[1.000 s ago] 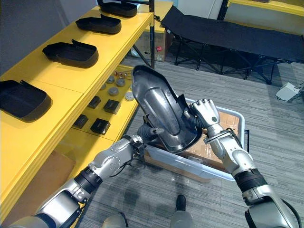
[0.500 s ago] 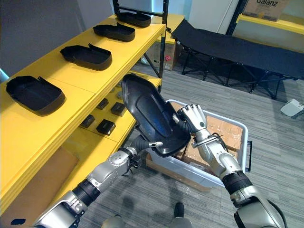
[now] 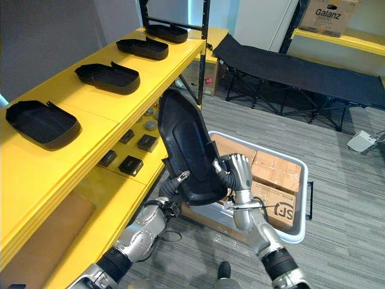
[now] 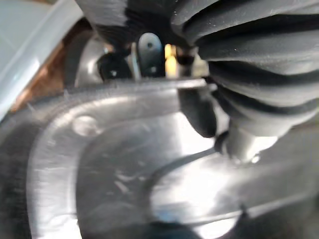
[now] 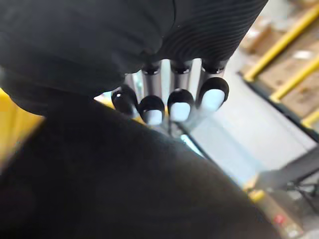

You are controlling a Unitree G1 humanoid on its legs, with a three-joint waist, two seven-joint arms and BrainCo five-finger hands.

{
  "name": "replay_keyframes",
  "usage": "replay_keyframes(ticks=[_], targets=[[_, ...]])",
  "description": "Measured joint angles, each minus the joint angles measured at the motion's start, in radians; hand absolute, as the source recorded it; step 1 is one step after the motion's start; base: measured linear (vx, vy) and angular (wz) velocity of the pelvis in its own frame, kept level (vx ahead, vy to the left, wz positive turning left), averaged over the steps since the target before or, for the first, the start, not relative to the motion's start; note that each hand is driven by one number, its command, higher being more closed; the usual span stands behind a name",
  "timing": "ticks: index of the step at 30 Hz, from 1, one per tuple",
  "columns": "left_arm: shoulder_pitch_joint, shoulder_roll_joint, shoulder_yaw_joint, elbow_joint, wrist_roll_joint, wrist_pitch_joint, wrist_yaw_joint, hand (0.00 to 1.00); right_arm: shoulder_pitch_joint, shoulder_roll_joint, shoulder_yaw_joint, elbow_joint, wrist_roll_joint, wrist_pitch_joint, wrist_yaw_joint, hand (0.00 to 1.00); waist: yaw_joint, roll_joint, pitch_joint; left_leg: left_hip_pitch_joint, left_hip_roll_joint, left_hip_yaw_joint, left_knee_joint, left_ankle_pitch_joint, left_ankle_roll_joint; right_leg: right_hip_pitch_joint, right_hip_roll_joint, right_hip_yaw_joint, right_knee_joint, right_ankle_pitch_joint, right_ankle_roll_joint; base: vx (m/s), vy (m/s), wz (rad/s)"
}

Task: Walk over and take plastic housings, then place them on the shelf

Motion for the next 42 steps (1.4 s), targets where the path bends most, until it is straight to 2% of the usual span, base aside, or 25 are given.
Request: replay_keyframes(ticks=[6, 7, 14, 17, 20, 22, 23, 25, 26, 30, 34, 36, 37, 38, 40, 42], targets=[[0.002, -0.009, -0.004, 0.001, -0.086, -0.097, 0.000, 1.00, 0.006, 0.009, 0.027, -0.033, 0.027, 0.000, -0.016, 1.00, -0.002, -0.005, -0.004, 0.016, -0.001, 0.015, -0.012, 0.002, -0.001, -0.003, 0.000, 0.009, 0.000, 0.000, 0.000, 0.01, 0.018, -0.05], [0.002, -0.010, -0.005, 0.000, -0.093, -0.103, 0.000, 1.00, 0.006, 0.009, 0.028, -0.035, 0.027, 0.000, -0.016, 0.00, -0.002, -0.005, -0.004, 0.017, -0.001, 0.016, -0.013, 0.002, -0.001, -0.003, 0.000, 0.009, 0.000, 0.000, 0.000, 0.00, 0.000, 0.00], [-0.012, -0.024, -0.008, 0.002, -0.107, -0.127, 0.052, 1.00, 0.005, 0.018, 0.054, -0.041, 0.043, -0.026, -0.041, 0.00, -0.002, -0.015, -0.010, 0.031, -0.006, 0.022, -0.028, 0.007, -0.001, -0.001, -0.003, 0.015, 0.001, -0.002, 0.001, -0.01, 0.021, -0.02], [-0.039, -0.050, 0.012, 0.002, -0.032, -0.138, 0.103, 1.00, 0.010, 0.019, 0.067, -0.041, 0.069, -0.043, -0.085, 0.00, -0.001, -0.015, -0.010, 0.032, -0.006, 0.022, -0.028, 0.007, -0.001, -0.001, -0.004, 0.015, 0.002, -0.002, 0.001, -0.02, 0.020, 0.00], [-0.071, -0.060, 0.042, -0.016, 0.126, -0.139, 0.155, 1.00, 0.045, 0.021, 0.067, -0.043, 0.090, -0.048, -0.127, 0.00, -0.001, -0.015, -0.010, 0.032, -0.006, 0.022, -0.028, 0.007, -0.001, -0.001, -0.003, 0.016, 0.002, -0.002, 0.000, 0.00, 0.000, 0.00], [-0.071, -0.069, 0.070, -0.107, 0.297, -0.138, 0.217, 1.00, 0.087, 0.026, 0.056, -0.086, 0.092, -0.044, -0.167, 0.00, -0.001, -0.015, -0.010, 0.034, -0.006, 0.025, -0.029, 0.007, -0.001, -0.002, -0.002, 0.017, 0.002, -0.002, 0.000, 0.00, 0.012, -0.02], [-0.071, -0.074, 0.082, -0.133, 0.344, -0.138, 0.226, 1.00, 0.096, 0.027, 0.053, -0.102, 0.094, -0.041, -0.172, 0.00, -0.001, -0.015, -0.010, 0.035, -0.006, 0.027, -0.030, 0.006, -0.001, -0.002, -0.002, 0.018, 0.002, -0.002, 0.000, 0.00, 0.024, -0.11], [-0.063, -0.088, 0.119, -0.236, 0.533, -0.136, 0.263, 1.00, 0.105, 0.032, 0.025, -0.167, 0.106, -0.037, -0.187, 0.00, 0.000, -0.014, -0.011, 0.053, -0.006, 0.049, -0.037, 0.006, -0.001, -0.002, -0.001, 0.033, 0.002, -0.002, 0.000, -0.01, 0.026, -0.20], [-0.062, -0.087, 0.119, -0.258, 0.577, -0.136, 0.268, 1.00, 0.112, 0.031, 0.011, -0.191, 0.106, -0.037, -0.188, 0.00, -0.001, -0.013, -0.012, 0.054, -0.006, 0.050, -0.037, 0.006, 0.000, -0.002, -0.001, 0.034, 0.002, -0.002, 0.000, -0.01, 0.025, -0.12], [0.007, -0.085, 0.122, -0.348, 0.866, -0.124, 0.300, 1.00, 0.193, 0.030, -0.106, -0.339, 0.126, -0.041, -0.182, 0.00, -0.004, -0.011, -0.013, 0.066, -0.006, 0.060, -0.042, 0.005, 0.000, -0.002, 0.001, 0.044, 0.003, -0.003, 0.001, -0.01, 0.016, -0.06], [0.090, -0.093, 0.119, -0.366, 1.041, -0.124, 0.329, 1.00, 0.286, 0.047, -0.148, -0.370, 0.161, -0.066, -0.131, 0.00, -0.021, 0.000, -0.020, 0.070, -0.006, 0.074, -0.038, -0.004, -0.001, -0.007, 0.001, 0.058, 0.004, -0.011, 0.002, -0.02, 0.024, -0.11], [0.128, -0.095, 0.134, -0.369, 1.077, -0.128, 0.368, 1.00, 0.359, 0.104, -0.201, -0.371, 0.255, -0.099, -0.110, 0.00, -0.033, 0.019, -0.031, 0.067, -0.006, 0.078, -0.038, -0.010, -0.001, -0.018, 0.001, 0.063, 0.014, -0.016, 0.005, -0.01, 0.029, -0.06], [0.143, -0.095, 0.158, -0.372, 1.077, -0.132, 0.380, 1.00, 0.376, 0.126, -0.245, -0.370, 0.295, -0.098, -0.110, 0.00, -0.036, 0.025, -0.034, 0.067, -0.005, 0.082, -0.038, -0.012, -0.001, -0.023, 0.001, 0.067, 0.019, -0.019, 0.004, 0.01, 0.032, -0.14], [0.173, -0.089, 0.220, -0.378, 1.076, -0.135, 0.408, 1.00, 0.407, 0.155, -0.344, -0.365, 0.356, -0.093, -0.111, 0.00, -0.048, 0.035, -0.041, 0.068, -0.006, 0.091, -0.037, -0.015, -0.002, -0.027, 0.001, 0.078, 0.020, -0.025, 0.002, 0.01, 0.036, -0.20], [0.232, -0.069, 0.312, -0.393, 1.056, -0.135, 0.445, 1.00, 0.461, 0.148, -0.451, -0.359, 0.415, -0.085, -0.112, 0.00, -0.059, 0.053, -0.051, 0.067, -0.005, 0.107, -0.037, -0.022, -0.001, -0.036, 0.002, 0.089, 0.020, -0.025, 0.003, 0.02, 0.034, -0.20], [0.263, -0.042, 0.336, -0.400, 1.013, -0.140, 0.446, 1.00, 0.515, 0.146, -0.470, -0.345, 0.450, -0.085, -0.075, 0.00, -0.061, 0.056, -0.053, 0.068, -0.005, 0.111, -0.036, -0.022, -0.001, -0.039, 0.003, 0.093, 0.019, -0.024, 0.005, 0.04, 0.025, -0.07]])
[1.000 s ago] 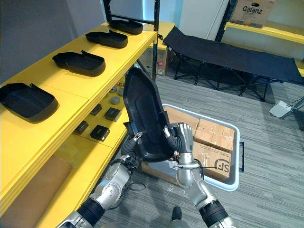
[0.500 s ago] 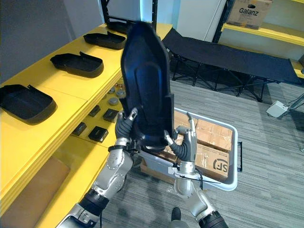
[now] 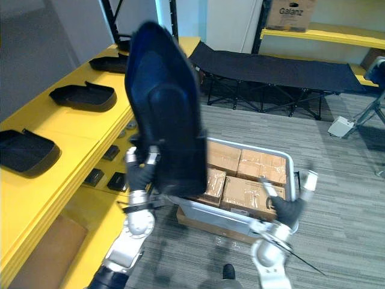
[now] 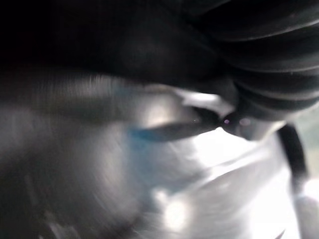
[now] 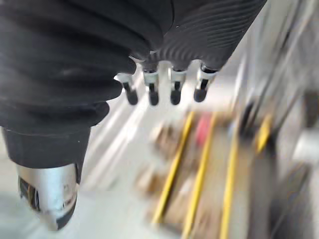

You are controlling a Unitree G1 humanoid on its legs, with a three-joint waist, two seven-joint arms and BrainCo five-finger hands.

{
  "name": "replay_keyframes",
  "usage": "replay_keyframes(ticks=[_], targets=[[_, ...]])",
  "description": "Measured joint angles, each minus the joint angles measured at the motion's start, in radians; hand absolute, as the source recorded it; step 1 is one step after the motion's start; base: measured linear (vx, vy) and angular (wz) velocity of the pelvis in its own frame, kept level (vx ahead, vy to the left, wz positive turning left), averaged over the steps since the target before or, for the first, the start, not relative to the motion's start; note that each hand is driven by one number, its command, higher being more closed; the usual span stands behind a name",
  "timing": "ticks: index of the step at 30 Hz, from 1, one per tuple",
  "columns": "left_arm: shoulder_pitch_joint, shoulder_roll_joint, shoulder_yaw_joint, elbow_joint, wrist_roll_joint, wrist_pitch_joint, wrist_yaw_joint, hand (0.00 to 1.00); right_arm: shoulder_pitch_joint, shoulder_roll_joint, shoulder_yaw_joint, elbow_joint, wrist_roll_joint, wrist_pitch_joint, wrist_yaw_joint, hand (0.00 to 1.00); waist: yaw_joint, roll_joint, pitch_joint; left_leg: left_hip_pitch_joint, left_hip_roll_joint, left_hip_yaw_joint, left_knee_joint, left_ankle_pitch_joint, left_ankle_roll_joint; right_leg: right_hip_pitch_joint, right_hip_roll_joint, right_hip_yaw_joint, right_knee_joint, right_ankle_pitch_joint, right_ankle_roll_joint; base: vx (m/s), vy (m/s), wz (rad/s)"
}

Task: Walk over and take plastic housings, then place them on the shelf

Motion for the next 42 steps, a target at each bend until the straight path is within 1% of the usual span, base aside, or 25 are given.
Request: replay_keyframes(ticks=[2, 4, 7, 9, 12, 16, 17, 18, 20, 21, 23, 24, 25, 26, 28, 30, 32, 33, 35, 36, 37, 38, 40, 41, 42], targets=[[0.027, -0.003, 0.009, -0.033, -0.101, -0.018, -0.014, 1.00, 0.017, 0.007, 0.021, 0.034, 0.010, 0.013, 0.046, 0.00, 0.000, -0.005, 0.003, 0.001, 0.000, 0.000, 0.003, -0.002, 0.000, 0.000, 0.000, 0.000, 0.000, 0.005, 0.007, 0.02, 0.012, -0.01], [0.069, -0.019, 0.008, -0.070, -0.212, -0.072, -0.046, 1.00, 0.016, 0.018, 0.069, 0.079, 0.011, 0.035, 0.103, 0.00, 0.004, -0.006, 0.003, 0.000, 0.000, 0.000, 0.007, -0.006, 0.001, 0.001, -0.001, 0.000, -0.001, 0.005, 0.007, 0.00, 0.016, 0.01], [0.099, -0.025, 0.021, -0.091, -0.321, -0.128, -0.065, 1.00, 0.016, 0.031, 0.098, 0.123, 0.008, 0.054, 0.127, 0.00, 0.010, -0.005, 0.004, -0.004, -0.001, -0.007, 0.008, -0.007, 0.002, 0.005, -0.002, -0.007, -0.004, 0.005, 0.007, 0.00, 0.016, 0.06], [0.115, -0.027, 0.037, -0.092, -0.350, -0.143, -0.070, 1.00, 0.011, 0.031, 0.099, 0.142, 0.006, 0.056, 0.127, 0.00, 0.019, -0.004, 0.004, -0.006, -0.001, -0.011, 0.007, -0.008, 0.003, 0.013, -0.003, -0.012, -0.008, 0.005, 0.007, -0.02, 0.017, 0.07], [0.136, -0.045, 0.058, -0.115, -0.351, -0.143, -0.078, 1.00, 0.008, 0.029, 0.105, 0.143, 0.007, 0.056, 0.128, 0.00, 0.034, -0.004, 0.004, -0.010, -0.005, -0.017, 0.007, -0.011, 0.006, 0.018, -0.007, -0.017, -0.013, 0.002, 0.010, -0.02, 0.022, 0.07], [0.176, -0.044, 0.063, -0.169, -0.351, -0.139, -0.097, 1.00, -0.015, 0.022, 0.136, 0.152, 0.009, 0.066, 0.129, 0.00, 0.036, -0.002, 0.006, -0.027, -0.016, -0.064, 0.010, -0.009, 0.008, 0.037, -0.022, -0.061, -0.028, 0.005, 0.014, 0.00, 0.026, 0.30], [0.190, -0.045, 0.069, -0.177, -0.351, -0.138, -0.108, 1.00, -0.027, 0.017, 0.149, 0.166, 0.008, 0.067, 0.129, 0.00, 0.040, -0.002, 0.006, -0.029, -0.017, -0.069, 0.009, -0.009, 0.008, 0.047, -0.023, -0.068, -0.028, 0.004, 0.015, 0.00, 0.021, 0.28], [0.209, -0.045, 0.086, -0.192, -0.350, -0.137, -0.115, 1.00, -0.051, 0.010, 0.165, 0.188, 0.011, 0.067, 0.130, 0.00, 0.060, -0.002, 0.006, -0.031, -0.017, -0.079, 0.010, -0.010, 0.009, 0.053, -0.025, -0.079, -0.032, 0.001, 0.016, 0.00, 0.018, 0.26], [0.223, -0.045, 0.114, -0.208, -0.350, -0.137, -0.115, 1.00, -0.076, 0.005, 0.177, 0.188, 0.046, 0.066, 0.153, 0.00, 0.065, -0.003, 0.007, -0.060, -0.030, -0.123, 0.013, -0.008, 0.012, 0.056, -0.035, -0.121, -0.029, -0.009, 0.021, 0.01, 0.017, 0.54], [0.231, -0.045, 0.126, -0.212, -0.350, -0.136, -0.115, 1.00, -0.087, 0.001, 0.184, 0.189, 0.073, 0.066, 0.170, 0.00, 0.070, -0.001, 0.008, -0.075, -0.038, -0.152, 0.014, -0.006, 0.015, 0.056, -0.040, -0.134, -0.016, -0.023, 0.021, 0.02, 0.030, 0.96], [0.238, -0.047, 0.147, -0.217, -0.348, -0.134, -0.119, 1.00, -0.097, -0.002, 0.185, 0.208, 0.125, 0.066, 0.195, 0.00, 0.084, 0.006, 0.015, -0.095, -0.047, -0.231, 0.022, -0.002, 0.020, 0.058, -0.048, -0.159, 0.068, -0.089, 0.030, 0.05, 0.012, 1.28], [0.240, -0.044, 0.165, -0.222, -0.347, -0.133, -0.130, 1.00, -0.087, 0.000, 0.191, 0.221, 0.173, 0.065, 0.205, 0.00, 0.083, 0.009, 0.019, -0.115, -0.058, -0.325, 0.036, 0.002, 0.020, 0.077, -0.034, -0.141, 0.143, -0.193, 0.024, 0.08, -0.045, 1.89], [0.240, -0.045, 0.179, -0.226, -0.348, -0.133, -0.145, 1.00, -0.076, 0.000, 0.194, 0.222, 0.209, 0.062, 0.214, 0.00, 0.083, 0.008, 0.018, -0.126, -0.072, -0.393, 0.035, 0.011, 0.020, 0.092, -0.023, -0.130, 0.181, -0.245, 0.016, 0.09, -0.083, 2.05], [0.245, -0.045, 0.191, -0.236, -0.348, -0.133, -0.152, 1.00, -0.076, -0.001, 0.196, 0.224, 0.247, 0.053, 0.223, 0.00, 0.090, -0.005, 0.016, -0.124, -0.081, -0.429, 0.026, 0.018, 0.019, 0.099, -0.024, -0.132, 0.209, -0.269, 0.013, 0.09, -0.099, 1.69], [0.291, -0.050, 0.255, -0.279, -0.351, -0.134, -0.166, 1.00, -0.105, 0.000, 0.204, 0.234, 0.331, 0.014, 0.262, 0.00, 0.125, -0.009, 0.021, -0.128, -0.098, -0.508, -0.007, 0.056, 0.009, 0.125, -0.032, -0.176, 0.250, -0.311, 0.012, 0.13, -0.087, 1.36], [0.331, -0.069, 0.294, -0.304, -0.361, -0.138, -0.177, 1.00, -0.140, 0.000, 0.203, 0.263, 0.337, -0.006, 0.283, 0.00, 0.145, -0.003, 0.030, -0.143, -0.103, -0.500, -0.020, 0.093, 0.015, 0.161, -0.035, -0.243, 0.235, -0.312, 0.011, 0.07, -0.058, 1.21], [0.333, -0.082, 0.291, -0.307, -0.389, -0.145, -0.217, 1.00, -0.157, 0.007, 0.183, 0.263, 0.337, -0.023, 0.286, 0.00, 0.143, -0.006, 0.040, -0.171, -0.115, -0.435, -0.039, 0.149, 0.041, 0.209, -0.044, -0.345, 0.216, -0.313, 0.009, 0.03, -0.043, 1.63], [0.332, -0.082, 0.280, -0.306, -0.399, -0.150, -0.255, 1.00, -0.157, 0.012, 0.165, 0.263, 0.329, -0.024, 0.278, 0.00, 0.140, -0.014, 0.053, -0.185, -0.117, -0.339, -0.052, 0.189, 0.075, 0.234, -0.056, -0.401, 0.215, -0.316, 0.003, -0.01, -0.006, 1.37], [0.332, -0.081, 0.265, -0.306, -0.419, -0.158, -0.301, 1.00, -0.163, 0.014, 0.132, 0.256, 0.321, -0.025, 0.274, 0.00, 0.141, -0.017, 0.075, -0.201, -0.105, -0.188, -0.062, 0.223, 0.119, 0.255, -0.062, -0.460, 0.220, -0.320, -0.004, -0.04, 0.019, 1.28], [0.332, -0.081, 0.258, -0.303, -0.428, -0.158, -0.317, 1.00, -0.170, 0.011, 0.114, 0.248, 0.312, -0.034, 0.267, 0.00, 0.141, -0.011, 0.092, -0.204, -0.096, -0.135, -0.057, 0.231, 0.117, 0.264, -0.066, -0.478, 0.231, -0.328, -0.008, -0.05, 0.025, 0.84], [0.332, -0.081, 0.254, -0.301, -0.429, -0.158, -0.320, 1.00, -0.173, 0.010, 0.108, 0.247, 0.308, -0.043, 0.261, 0.00, 0.142, -0.009, 0.098, -0.204, -0.101, -0.139, -0.058, 0.236, 0.109, 0.262, -0.072, -0.478, 0.243, -0.335, -0.004, -0.06, 0.033, 0.45], [0.335, -0.081, 0.252, -0.300, -0.428, -0.159, -0.326, 1.00, -0.182, 0.011, 0.101, 0.244, 0.301, -0.054, 0.256, 0.00, 0.141, -0.013, 0.102, -0.214, -0.115, -0.143, -0.051, 0.237, 0.106, 0.254, -0.084, -0.476, 0.264, -0.352, -0.002, -0.07, 0.063, 0.21], [0.331, -0.081, 0.253, -0.299, -0.428, -0.161, -0.328, 1.00, -0.195, 0.011, 0.099, 0.242, 0.271, -0.065, 0.254, 0.00, 0.142, -0.014, 0.124, -0.240, -0.121, -0.139, 0.009, 0.205, 0.118, 0.240, -0.108, -0.466, 0.305, -0.378, 0.004, -0.07, 0.090, 0.02], [0.330, -0.081, 0.254, -0.298, -0.427, -0.162, -0.328, 1.00, -0.207, 0.011, 0.101, 0.238, 0.263, -0.066, 0.254, 0.00, 0.142, -0.010, 0.139, -0.265, -0.118, -0.133, 0.078, 0.168, 0.121, 0.230, -0.114, -0.448, 0.333, -0.399, 0.005, -0.09, 0.114, -0.23], [0.330, -0.081, 0.254, -0.292, -0.426, -0.177, -0.328, 1.00, -0.224, 0.011, 0.103, 0.229, 0.267, -0.069, 0.256, 0.00, 0.144, 0.000, 0.162, -0.299, -0.100, -0.116, 0.189, 0.108, 0.128, 0.223, -0.126, -0.433, 0.383, -0.434, 0.028, -0.12, 0.154, -0.27]])
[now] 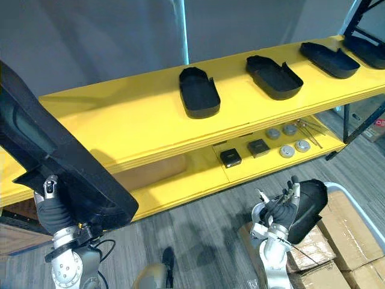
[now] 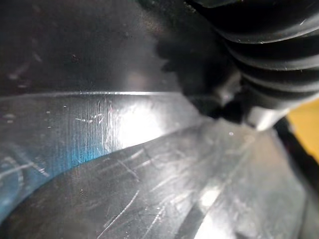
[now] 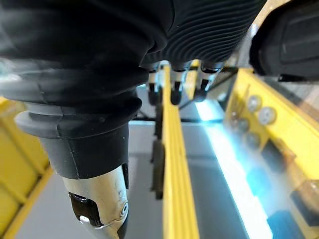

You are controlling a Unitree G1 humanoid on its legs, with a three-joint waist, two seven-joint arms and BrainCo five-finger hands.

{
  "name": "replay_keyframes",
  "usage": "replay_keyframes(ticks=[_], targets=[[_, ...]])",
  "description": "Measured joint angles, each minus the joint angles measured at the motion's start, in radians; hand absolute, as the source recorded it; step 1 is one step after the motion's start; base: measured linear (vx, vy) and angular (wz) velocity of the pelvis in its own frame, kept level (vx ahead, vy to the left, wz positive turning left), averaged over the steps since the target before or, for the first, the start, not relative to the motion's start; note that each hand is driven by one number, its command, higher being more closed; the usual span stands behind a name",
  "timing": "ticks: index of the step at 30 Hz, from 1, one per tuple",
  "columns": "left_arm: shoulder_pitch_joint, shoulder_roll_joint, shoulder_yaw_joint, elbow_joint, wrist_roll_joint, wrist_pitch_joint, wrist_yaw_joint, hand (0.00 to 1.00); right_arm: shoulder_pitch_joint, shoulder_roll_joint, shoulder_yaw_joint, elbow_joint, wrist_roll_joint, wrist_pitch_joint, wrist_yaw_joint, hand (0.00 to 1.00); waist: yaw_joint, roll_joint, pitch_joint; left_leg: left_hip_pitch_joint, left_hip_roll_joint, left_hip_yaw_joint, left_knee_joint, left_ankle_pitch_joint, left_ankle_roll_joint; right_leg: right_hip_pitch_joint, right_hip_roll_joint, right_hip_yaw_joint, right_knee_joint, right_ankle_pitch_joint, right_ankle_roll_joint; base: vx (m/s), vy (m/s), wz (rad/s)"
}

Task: Walk over and take plastic housings, then place them on the shelf

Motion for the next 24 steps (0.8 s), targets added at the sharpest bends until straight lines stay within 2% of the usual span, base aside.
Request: replay_keyframes(ticks=[1, 2, 4, 5, 6, 7, 8, 9, 10, 11, 12, 13, 14, 15, 17, 18, 19, 20, 21, 22, 23, 24], targets=[[0.000, 0.001, 0.000, 0.012, 0.007, -0.013, -0.001, 1.00, -0.009, 0.000, 0.001, -0.006, 0.002, -0.016, 0.003, 0.00, -0.003, 0.009, 0.021, -0.022, 0.012, 0.003, 0.100, -0.060, 0.001, -0.004, -0.020, 0.015, 0.067, -0.046, 0.011, -0.12, 0.162, -0.21], [-0.001, 0.001, 0.000, 0.016, 0.012, -0.018, -0.001, 1.00, -0.009, 0.002, 0.001, -0.007, 0.003, -0.022, 0.006, 0.00, -0.003, 0.008, 0.028, -0.025, 0.011, 0.004, 0.140, -0.086, 0.000, -0.005, -0.034, 0.018, 0.101, -0.068, 0.019, -0.10, 0.150, -0.04], [-0.001, 0.001, 0.003, 0.022, 0.019, -0.024, -0.008, 1.00, -0.007, 0.017, 0.000, -0.007, -0.001, -0.034, 0.009, 0.00, -0.002, -0.006, 0.030, -0.037, 0.008, 0.028, 0.224, -0.143, 0.009, 0.009, -0.072, 0.016, 0.155, -0.120, 0.049, -0.02, 0.126, 0.15], [-0.002, 0.001, 0.009, 0.021, 0.019, -0.026, -0.015, 1.00, -0.008, 0.025, -0.002, -0.007, 0.000, -0.035, 0.012, 0.00, -0.001, -0.015, 0.031, -0.039, 0.007, 0.040, 0.235, -0.149, 0.018, 0.016, -0.083, 0.013, 0.152, -0.126, 0.053, 0.12, 0.177, 0.33], [-0.004, 0.003, 0.027, 0.019, 0.027, -0.032, -0.024, 1.00, -0.006, 0.046, -0.006, -0.008, 0.003, -0.040, 0.023, 0.00, 0.000, -0.024, 0.026, -0.036, 0.009, 0.080, 0.284, -0.176, 0.061, 0.039, -0.096, 0.003, 0.139, -0.132, 0.064, 0.23, 0.169, 0.45], [-0.010, 0.006, 0.043, 0.021, 0.056, -0.039, -0.032, 1.00, 0.015, 0.053, -0.010, -0.012, 0.033, -0.052, 0.046, 0.00, -0.006, -0.034, 0.006, -0.026, -0.010, 0.104, 0.297, -0.221, 0.068, 0.068, -0.115, -0.012, 0.172, -0.107, 0.082, 0.27, 0.181, 0.53], [-0.019, 0.005, 0.049, 0.024, 0.062, -0.044, -0.035, 1.00, 0.026, 0.054, -0.009, -0.014, 0.048, -0.060, 0.055, 0.00, -0.002, -0.038, 0.004, -0.027, -0.026, 0.097, 0.302, -0.238, 0.048, 0.050, -0.138, 0.013, 0.244, -0.091, 0.054, 0.28, 0.177, 0.77], [-0.035, 0.004, 0.052, 0.026, 0.066, -0.045, -0.041, 1.00, 0.037, 0.061, -0.008, -0.014, 0.068, -0.062, 0.076, 0.00, -0.005, -0.048, -0.004, -0.012, -0.066, 0.067, 0.282, -0.245, 0.054, -0.039, -0.174, 0.101, 0.414, -0.001, -0.069, 0.28, 0.215, 0.87], [-0.047, 0.013, 0.062, 0.023, 0.093, -0.045, -0.042, 1.00, 0.037, 0.074, -0.007, -0.014, 0.066, -0.063, 0.096, 0.00, -0.018, -0.055, -0.011, 0.025, -0.090, 0.046, 0.220, -0.233, 0.064, -0.125, -0.177, 0.198, 0.538, 0.180, -0.103, 0.29, 0.201, 0.82], [-0.051, 0.022, 0.070, 0.016, 0.105, -0.045, -0.040, 1.00, 0.036, 0.080, -0.004, -0.015, 0.056, -0.067, 0.107, 0.00, -0.019, -0.061, -0.016, 0.045, -0.093, 0.033, 0.185, -0.219, 0.075, -0.159, -0.170, 0.236, 0.578, 0.218, -0.082, 0.27, 0.103, 0.59], [-0.064, 0.042, 0.079, 0.008, 0.122, -0.045, -0.032, 1.00, 0.031, 0.087, -0.002, -0.017, 0.041, -0.081, 0.127, 0.00, -0.022, -0.055, -0.014, 0.071, -0.094, 0.012, 0.142, -0.206, 0.086, -0.199, -0.142, 0.270, 0.632, 0.171, -0.072, 0.35, 0.056, 0.57], [-0.090, 0.067, 0.096, 0.006, 0.128, -0.045, -0.016, 1.00, 0.018, 0.087, -0.003, -0.036, 0.016, -0.096, 0.151, 0.00, -0.030, -0.059, -0.016, 0.123, -0.092, -0.018, 0.078, -0.189, 0.075, -0.255, -0.085, 0.279, 0.643, 0.085, -0.081, 0.34, 0.036, 0.57], [-0.101, 0.075, 0.105, 0.006, 0.129, -0.044, -0.010, 1.00, 0.015, 0.086, -0.005, -0.053, 0.016, -0.101, 0.160, 0.00, -0.030, -0.053, -0.013, 0.145, -0.092, -0.030, 0.055, -0.185, 0.072, -0.269, -0.063, 0.275, 0.617, 0.062, -0.087, 0.41, 0.017, 0.59], [-0.125, 0.087, 0.114, 0.006, 0.128, -0.043, -0.008, 1.00, 0.010, 0.079, -0.013, -0.087, 0.016, -0.109, 0.178, 0.00, -0.034, -0.053, -0.014, 0.182, -0.083, -0.050, 0.021, -0.182, 0.070, -0.287, -0.024, 0.259, 0.521, 0.024, -0.098, 0.28, -0.022, 0.41], [-0.180, 0.107, 0.115, 0.012, 0.128, -0.031, 0.013, 1.00, -0.007, 0.049, -0.035, -0.118, 0.014, -0.126, 0.195, 0.00, -0.037, -0.044, -0.017, 0.204, -0.064, -0.085, 0.009, -0.183, 0.069, -0.315, 0.039, 0.277, 0.333, 0.007, -0.098, 0.32, -0.084, 0.58], [-0.217, 0.121, 0.115, 0.026, 0.129, -0.018, 0.022, 1.00, -0.019, 0.030, -0.053, -0.135, -0.004, -0.129, 0.192, 0.00, -0.043, -0.044, -0.017, 0.211, -0.056, -0.103, 0.011, -0.185, 0.065, -0.326, 0.065, 0.308, 0.250, 0.013, -0.090, 0.33, -0.148, 0.88], [-0.252, 0.135, 0.116, 0.047, 0.129, -0.004, 0.030, 1.00, -0.034, 0.008, -0.076, -0.158, -0.044, -0.130, 0.169, 0.00, -0.055, -0.049, -0.020, 0.220, -0.053, -0.121, 0.013, -0.187, 0.048, -0.326, 0.087, 0.349, 0.146, 0.042, -0.063, 0.31, -0.186, 1.02], [-0.269, 0.146, 0.116, 0.058, 0.130, 0.011, 0.031, 1.00, -0.047, -0.007, -0.096, -0.193, -0.083, -0.130, 0.134, 0.00, -0.060, -0.067, -0.031, 0.231, -0.057, -0.123, 0.015, -0.199, 0.016, -0.315, 0.090, 0.371, 0.038, 0.157, -0.069, 0.31, -0.256, 1.03], [-0.272, 0.153, 0.115, 0.062, 0.137, 0.022, 0.028, 1.00, -0.061, -0.022, -0.110, -0.220, -0.108, -0.132, 0.111, 0.00, -0.063, -0.080, -0.043, 0.236, -0.058, -0.128, 0.020, -0.221, -0.018, -0.303, 0.085, 0.373, -0.001, 0.212, -0.043, 0.27, -0.239, 0.74], [-0.270, 0.142, 0.113, 0.067, 0.144, 0.026, 0.025, 1.00, -0.080, -0.043, -0.122, -0.224, -0.119, -0.132, 0.103, 0.00, -0.064, -0.059, -0.046, 0.240, -0.040, -0.141, 0.022, -0.233, -0.035, -0.284, 0.101, 0.359, -0.013, 0.208, -0.045, 0.26, -0.241, 0.38], [-0.254, 0.125, 0.112, 0.066, 0.167, 0.037, 0.020, 1.00, -0.113, -0.089, -0.136, -0.227, -0.138, -0.125, 0.084, 0.00, -0.056, -0.022, -0.057, 0.242, 0.000, -0.138, 0.014, -0.231, -0.040, -0.254, 0.138, 0.338, -0.066, 0.224, -0.062, 0.19, -0.161, 0.14], [-0.248, 0.116, 0.114, 0.066, 0.174, 0.044, 0.010, 1.00, -0.133, -0.125, -0.148, -0.236, -0.145, -0.112, 0.074, 0.00, -0.052, 0.002, -0.069, 0.246, 0.020, -0.137, -0.003, -0.228, -0.047, -0.236, 0.159, 0.327, -0.102, 0.234, -0.070, 0.22, -0.194, 0.12]])
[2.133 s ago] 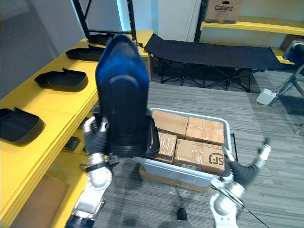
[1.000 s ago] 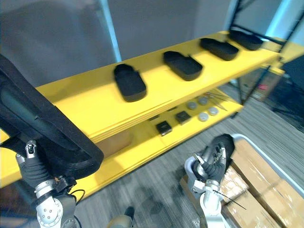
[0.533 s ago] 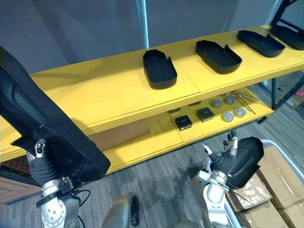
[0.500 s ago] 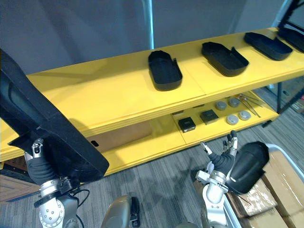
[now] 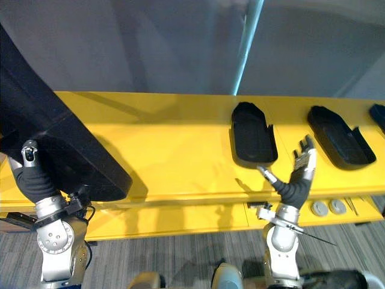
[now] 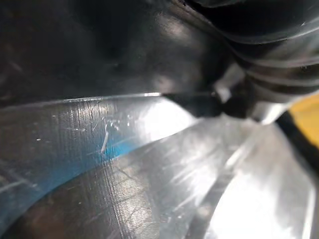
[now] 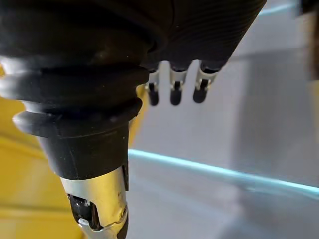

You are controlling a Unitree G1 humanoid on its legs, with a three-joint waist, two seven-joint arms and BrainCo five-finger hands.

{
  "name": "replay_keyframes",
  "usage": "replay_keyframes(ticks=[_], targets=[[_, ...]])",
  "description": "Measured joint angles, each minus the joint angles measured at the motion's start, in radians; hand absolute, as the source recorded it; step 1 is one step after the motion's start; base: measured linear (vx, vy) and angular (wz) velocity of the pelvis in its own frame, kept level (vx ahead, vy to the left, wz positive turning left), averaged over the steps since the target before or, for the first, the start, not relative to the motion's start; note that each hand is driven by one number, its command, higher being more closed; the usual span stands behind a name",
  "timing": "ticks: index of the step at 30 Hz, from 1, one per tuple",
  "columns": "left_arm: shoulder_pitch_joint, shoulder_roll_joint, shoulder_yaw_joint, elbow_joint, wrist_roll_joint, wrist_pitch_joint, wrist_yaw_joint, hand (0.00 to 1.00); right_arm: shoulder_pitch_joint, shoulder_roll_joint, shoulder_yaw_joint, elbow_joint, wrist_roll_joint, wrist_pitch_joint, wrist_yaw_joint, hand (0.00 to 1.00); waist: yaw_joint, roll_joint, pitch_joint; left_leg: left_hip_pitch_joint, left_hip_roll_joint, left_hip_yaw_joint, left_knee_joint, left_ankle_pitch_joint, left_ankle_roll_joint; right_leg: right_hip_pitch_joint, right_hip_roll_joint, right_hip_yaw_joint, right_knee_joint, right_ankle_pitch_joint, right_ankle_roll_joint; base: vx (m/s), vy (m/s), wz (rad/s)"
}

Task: Walk over and take plastic housings, then place them on the shelf

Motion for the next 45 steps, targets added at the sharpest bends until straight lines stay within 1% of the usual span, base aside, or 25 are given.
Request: replay_keyframes(ticks=[1, 3, 5, 6, 8, 10, 11, 13, 14, 15, 16, 17, 20, 22, 24, 27, 28, 29, 30, 33, 35, 36, 39, 42, 45], targets=[[0.001, -0.002, 0.003, -0.002, 0.002, 0.009, -0.023, 1.00, -0.024, -0.036, -0.024, -0.019, -0.003, 0.018, -0.011, 0.00, 0.000, 0.020, -0.012, 0.020, 0.010, 0.005, -0.041, 0.010, -0.016, 0.018, 0.015, -0.012, -0.029, 0.005, -0.007, 0.15, -0.129, 0.09], [0.001, -0.001, 0.009, -0.013, 0.004, 0.019, -0.053, 1.00, -0.051, -0.056, -0.068, -0.043, -0.003, 0.040, -0.030, 0.00, 0.000, 0.033, -0.020, 0.060, 0.020, 0.039, -0.090, 0.025, -0.029, 0.035, 0.027, -0.007, -0.045, 0.006, -0.009, 0.14, -0.082, -0.12], [0.000, 0.002, 0.017, -0.025, 0.003, 0.020, -0.081, 1.00, -0.050, -0.059, -0.127, -0.083, -0.002, 0.053, -0.031, 0.00, -0.006, 0.037, -0.022, 0.086, 0.023, 0.059, -0.111, 0.027, -0.028, 0.043, 0.031, 0.007, -0.052, 0.006, -0.009, 0.10, -0.005, -0.27], [-0.007, 0.006, 0.024, -0.025, -0.002, 0.031, -0.108, 1.00, -0.038, -0.059, -0.159, -0.109, 0.010, 0.054, -0.024, 0.00, -0.010, 0.037, -0.023, 0.094, 0.021, 0.078, -0.113, 0.027, -0.028, 0.046, 0.031, 0.019, -0.061, 0.007, -0.009, 0.04, 0.036, -0.37], [-0.008, 0.017, 0.040, -0.024, -0.001, 0.064, -0.121, 1.00, -0.018, -0.059, -0.190, -0.156, 0.040, 0.058, -0.001, 0.00, -0.026, 0.036, -0.023, 0.106, 0.013, 0.097, -0.125, 0.027, -0.028, 0.046, 0.029, 0.040, -0.073, 0.009, -0.005, 0.01, 0.042, -0.32], [-0.014, 0.054, 0.046, -0.008, 0.000, 0.132, -0.122, 1.00, 0.017, -0.059, -0.229, -0.210, 0.079, 0.059, 0.053, 0.00, -0.048, 0.038, -0.024, 0.110, 0.004, 0.114, -0.147, 0.035, -0.017, 0.033, 0.029, 0.057, -0.091, 0.025, 0.002, 0.00, 0.028, -0.24], [-0.018, 0.064, 0.048, 0.003, 0.008, 0.147, -0.115, 1.00, 0.023, -0.059, -0.234, -0.216, 0.087, 0.059, 0.067, 0.00, -0.054, 0.039, -0.024, 0.111, 0.001, 0.118, -0.153, 0.035, -0.017, 0.029, 0.030, 0.066, -0.098, 0.030, 0.003, -0.02, 0.035, -0.34], [-0.056, 0.097, 0.073, 0.089, 0.105, 0.207, -0.082, 1.00, 0.053, -0.059, -0.235, -0.216, 0.103, 0.064, 0.128, 0.00, -0.065, 0.039, -0.024, 0.122, -0.001, 0.150, -0.171, 0.040, -0.013, 0.028, 0.038, 0.097, -0.132, 0.059, 0.003, -0.03, 0.038, -0.41], [-0.067, 0.105, 0.078, 0.110, 0.117, 0.225, -0.073, 1.00, 0.059, -0.059, -0.234, -0.217, 0.110, 0.067, 0.145, 0.00, -0.067, 0.039, -0.023, 0.125, -0.001, 0.160, -0.175, 0.041, -0.012, 0.027, 0.038, 0.100, -0.139, 0.064, 0.003, -0.04, 0.016, -0.34], [-0.088, 0.126, 0.084, 0.150, 0.134, 0.277, -0.069, 1.00, 0.072, -0.059, -0.234, -0.222, 0.131, 0.076, 0.181, 0.00, -0.080, 0.041, -0.022, 0.123, -0.003, 0.164, -0.179, 0.043, -0.010, 0.027, 0.039, 0.104, -0.155, 0.077, 0.003, -0.04, 0.010, -0.16], [-0.097, 0.133, 0.088, 0.169, 0.148, 0.301, -0.068, 1.00, 0.079, -0.058, -0.234, -0.224, 0.140, 0.080, 0.195, 0.00, -0.087, 0.042, -0.022, 0.121, -0.005, 0.164, -0.180, 0.044, -0.008, 0.027, 0.038, 0.105, -0.163, 0.082, 0.003, -0.05, 0.013, -0.15], [-0.113, 0.147, 0.088, 0.202, 0.155, 0.354, -0.062, 1.00, 0.093, -0.057, -0.231, -0.227, 0.163, 0.082, 0.220, 0.00, -0.092, 0.043, -0.021, 0.121, -0.008, 0.168, -0.185, 0.049, -0.007, 0.025, 0.038, 0.115, -0.177, 0.093, 0.003, -0.05, 0.013, -0.17], [-0.142, 0.160, 0.088, 0.291, 0.121, 0.455, -0.063, 1.00, 0.114, -0.055, -0.222, -0.238, 0.198, 0.095, 0.270, 0.00, -0.095, 0.056, -0.013, 0.119, -0.009, 0.192, -0.188, 0.050, -0.005, 0.025, 0.042, 0.135, -0.215, 0.123, 0.003, -0.05, 0.009, -0.23], [-0.158, 0.160, 0.083, 0.355, 0.101, 0.481, -0.062, 1.00, 0.121, -0.055, -0.193, -0.238, 0.224, 0.100, 0.287, 0.00, -0.107, 0.062, -0.009, 0.116, -0.010, 0.192, -0.190, 0.052, -0.002, 0.026, 0.044, 0.137, -0.232, 0.134, 0.002, -0.04, 0.000, -0.07], [-0.191, 0.161, 0.078, 0.415, 0.100, 0.506, -0.062, 1.00, 0.122, -0.055, -0.158, -0.238, 0.263, 0.100, 0.306, 0.00, -0.111, 0.066, -0.004, 0.107, -0.010, 0.191, -0.191, 0.054, 0.000, 0.018, 0.044, 0.138, -0.236, 0.138, 0.000, -0.05, -0.009, -0.01], [-0.262, 0.182, 0.053, 0.496, 0.100, 0.556, -0.065, 1.00, 0.120, -0.055, -0.090, -0.238, 0.286, 0.103, 0.344, 0.00, -0.113, 0.065, 0.034, 0.099, -0.018, 0.192, -0.202, 0.072, 0.007, 0.005, 0.039, 0.142, -0.236, 0.146, -0.007, -0.06, -0.012, -0.03], [-0.275, 0.202, 0.031, 0.520, 0.099, 0.583, -0.073, 1.00, 0.119, -0.054, -0.056, -0.238, 0.296, 0.112, 0.358, 0.00, -0.114, 0.066, 0.039, 0.098, -0.023, 0.195, -0.218, 0.083, 0.009, -0.007, 0.039, 0.148, -0.237, 0.150, -0.009, -0.07, -0.017, -0.06], [-0.281, 0.206, 0.025, 0.531, 0.099, 0.593, -0.080, 1.00, 0.119, -0.054, -0.042, -0.238, 0.301, 0.121, 0.366, 0.00, -0.116, 0.066, 0.040, 0.096, -0.024, 0.195, -0.222, 0.087, 0.009, -0.010, 0.038, 0.149, -0.239, 0.153, -0.010, -0.04, -0.013, -0.06], [-0.295, 0.206, 0.022, 0.543, 0.087, 0.617, -0.099, 1.00, 0.121, -0.053, -0.024, -0.238, 0.303, 0.136, 0.378, 0.00, -0.116, 0.069, 0.042, 0.096, -0.024, 0.195, -0.225, 0.090, 0.009, -0.011, 0.038, 0.149, -0.242, 0.156, -0.010, 0.00, 0.000, 0.00], [-0.327, 0.219, 0.001, 0.569, 0.060, 0.634, -0.125, 1.00, 0.120, -0.053, -0.005, -0.238, 0.303, 0.153, 0.398, 0.00, -0.116, 0.079, 0.049, 0.097, -0.025, 0.193, -0.225, 0.090, 0.010, -0.005, 0.038, 0.149, -0.252, 0.166, -0.003, 0.00, 0.000, 0.00], [-0.353, 0.245, -0.009, 0.601, 0.049, 0.645, -0.145, 1.00, 0.122, -0.054, 0.011, -0.233, 0.320, 0.167, 0.412, 0.00, -0.119, 0.084, 0.055, 0.098, -0.027, 0.192, -0.227, 0.092, 0.014, -0.004, 0.037, 0.150, -0.254, 0.169, -0.001, 0.00, 0.000, 0.00], [-0.369, 0.253, -0.009, 0.625, 0.038, 0.647, -0.149, 1.00, 0.124, -0.054, 0.028, -0.227, 0.321, 0.169, 0.414, 0.00, -0.120, 0.084, 0.056, 0.098, -0.029, 0.191, -0.230, 0.097, 0.020, -0.003, 0.036, 0.150, -0.257, 0.172, -0.002, 0.00, 0.000, 0.00], [-0.407, 0.285, -0.028, 0.686, 0.032, 0.647, -0.152, 1.00, 0.123, -0.055, 0.068, -0.221, 0.321, 0.169, 0.425, 0.00, -0.127, 0.084, 0.057, 0.099, -0.030, 0.190, -0.230, 0.097, 0.020, 0.004, 0.037, 0.151, -0.275, 0.184, -0.004, 0.00, 0.000, 0.00], [-0.435, 0.314, -0.047, 0.730, 0.032, 0.648, -0.160, 1.00, 0.123, -0.055, 0.082, -0.212, 0.321, 0.169, 0.433, 0.00, -0.139, 0.082, 0.062, 0.102, -0.032, 0.189, -0.230, 0.097, 0.020, 0.014, 0.034, 0.151, -0.297, 0.192, -0.008, -0.04, 0.010, 0.00], [-0.484, 0.326, -0.048, 0.792, 0.033, 0.650, -0.165, 1.00, 0.123, -0.066, 0.082, -0.208, 0.324, 0.170, 0.433, 0.00, -0.142, 0.082, 0.074, 0.101, -0.033, 0.192, -0.230, 0.098, 0.018, 0.015, 0.030, 0.150, -0.307, 0.195, -0.010, -0.05, 0.008, -0.03]])
